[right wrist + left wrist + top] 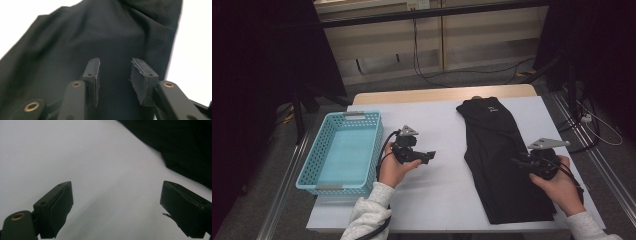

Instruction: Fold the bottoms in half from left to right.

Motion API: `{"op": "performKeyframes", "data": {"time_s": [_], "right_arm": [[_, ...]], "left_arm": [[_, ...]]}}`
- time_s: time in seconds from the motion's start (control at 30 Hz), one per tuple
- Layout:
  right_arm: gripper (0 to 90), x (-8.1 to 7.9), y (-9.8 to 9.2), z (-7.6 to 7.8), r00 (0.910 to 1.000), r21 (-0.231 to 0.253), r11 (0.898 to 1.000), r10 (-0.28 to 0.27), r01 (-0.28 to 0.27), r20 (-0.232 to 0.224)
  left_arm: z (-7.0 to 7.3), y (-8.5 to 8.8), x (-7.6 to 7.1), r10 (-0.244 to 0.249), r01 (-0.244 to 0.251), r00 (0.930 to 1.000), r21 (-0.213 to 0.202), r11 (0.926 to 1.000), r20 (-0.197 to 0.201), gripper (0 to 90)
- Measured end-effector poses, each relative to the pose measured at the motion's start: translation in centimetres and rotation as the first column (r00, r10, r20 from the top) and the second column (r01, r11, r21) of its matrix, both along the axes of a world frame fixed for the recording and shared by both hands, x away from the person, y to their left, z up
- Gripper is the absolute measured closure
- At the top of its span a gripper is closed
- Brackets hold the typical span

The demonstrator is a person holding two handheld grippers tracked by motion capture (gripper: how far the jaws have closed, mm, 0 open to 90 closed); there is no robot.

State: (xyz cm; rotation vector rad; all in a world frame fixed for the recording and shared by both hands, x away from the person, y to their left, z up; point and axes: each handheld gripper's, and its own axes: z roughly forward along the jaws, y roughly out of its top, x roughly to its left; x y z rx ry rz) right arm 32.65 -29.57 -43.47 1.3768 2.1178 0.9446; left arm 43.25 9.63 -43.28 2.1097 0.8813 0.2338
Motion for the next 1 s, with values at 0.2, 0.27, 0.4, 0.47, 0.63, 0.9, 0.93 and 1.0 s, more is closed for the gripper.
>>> {"op": "performKeyframes", "data": {"time_s": [0.2,0.27,0.4,0.47,0.63,0.9,0.93,1.0], "right_arm": [[46.2,2.6,2.3,-0.2,0.9999,0.014,1.000,0.006,-0.006,0.013],[41.4,3.4,2.8,-0.3,0.9997,0.022,1.000,0.002,-0.003,0.023],[36.4,4.8,3.5,-0.3,0.9993,0.046,0.999,-0.026,0.024,0.028],[34.8,5.3,3.9,-0.4,0.9989,0.049,0.998,-0.035,0.034,0.032],[32.1,6.4,4.8,-0.5,0.9990,0.081,0.996,-0.035,0.032,0.029],[30.4,8.2,6.3,-1.3,0.9995,0.091,0.995,-0.030,0.029,0.012],[30.2,8.4,6.5,-1.4,0.9995,0.092,0.995,-0.031,0.030,0.012],[29.6,8.7,6.9,-1.5,0.9994,0.085,0.996,-0.033,0.032,0.013]], "left_arm": [[-0.1,0.7,-0.2,0.016,-0.016,0.9999,0.002,0.9999,-0.001,10.4],[-0.1,1.0,-0.2,0.021,-0.021,0.9998,0.004,0.9998,0.003,10.2],[-0.2,1.3,-0.3,0.028,-0.028,0.9996,0.013,0.9995,0.006,10.1],[-0.3,1.4,-0.4,0.030,-0.030,0.9995,0.009,0.9995,-0.002,10.0],[-0.4,1.5,-0.5,0.034,-0.034,0.9994,0.009,0.9994,-0.011,9.9],[-0.6,1.7,-0.4,0.039,-0.039,0.9991,0.014,0.9991,-0.013,9.8],[-0.6,1.7,-0.4,0.040,-0.040,0.9991,0.015,0.9991,-0.012,9.9],[-0.6,1.7,-0.4,0.041,-0.041,0.9991,0.018,0.9990,-0.007,9.9]]}}
